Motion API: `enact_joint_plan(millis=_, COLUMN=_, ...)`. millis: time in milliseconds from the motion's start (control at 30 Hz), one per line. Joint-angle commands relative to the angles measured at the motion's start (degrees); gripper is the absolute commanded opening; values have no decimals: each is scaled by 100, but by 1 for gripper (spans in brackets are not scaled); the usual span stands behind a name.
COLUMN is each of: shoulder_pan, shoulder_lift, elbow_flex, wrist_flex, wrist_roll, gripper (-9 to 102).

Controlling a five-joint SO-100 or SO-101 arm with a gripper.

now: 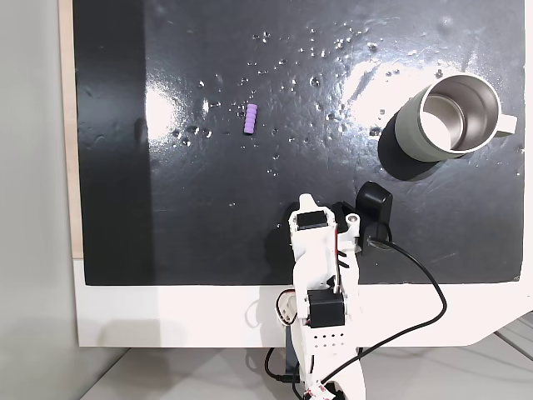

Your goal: Grasp a pengrip and put it in the cup.

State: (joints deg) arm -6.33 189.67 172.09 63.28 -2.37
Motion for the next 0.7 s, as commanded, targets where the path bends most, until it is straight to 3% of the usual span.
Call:
enact_joint_plan(millis=0, shoulder_pan=-158, shoulder_lift=26, elbow_flex=0, wrist_flex=-272, wrist_roll=-79, gripper=0)
enact_joint_plan(millis=433, shoulder_pan=-44, shoulder_lift=26, elbow_flex=0, wrist_flex=-272, wrist_roll=-44, gripper=0)
enact_joint_plan(millis=667, shoulder_pan=-97, shoulder_lift=26, elbow_flex=-229, wrist_flex=-738, wrist_roll=-1538, gripper=0)
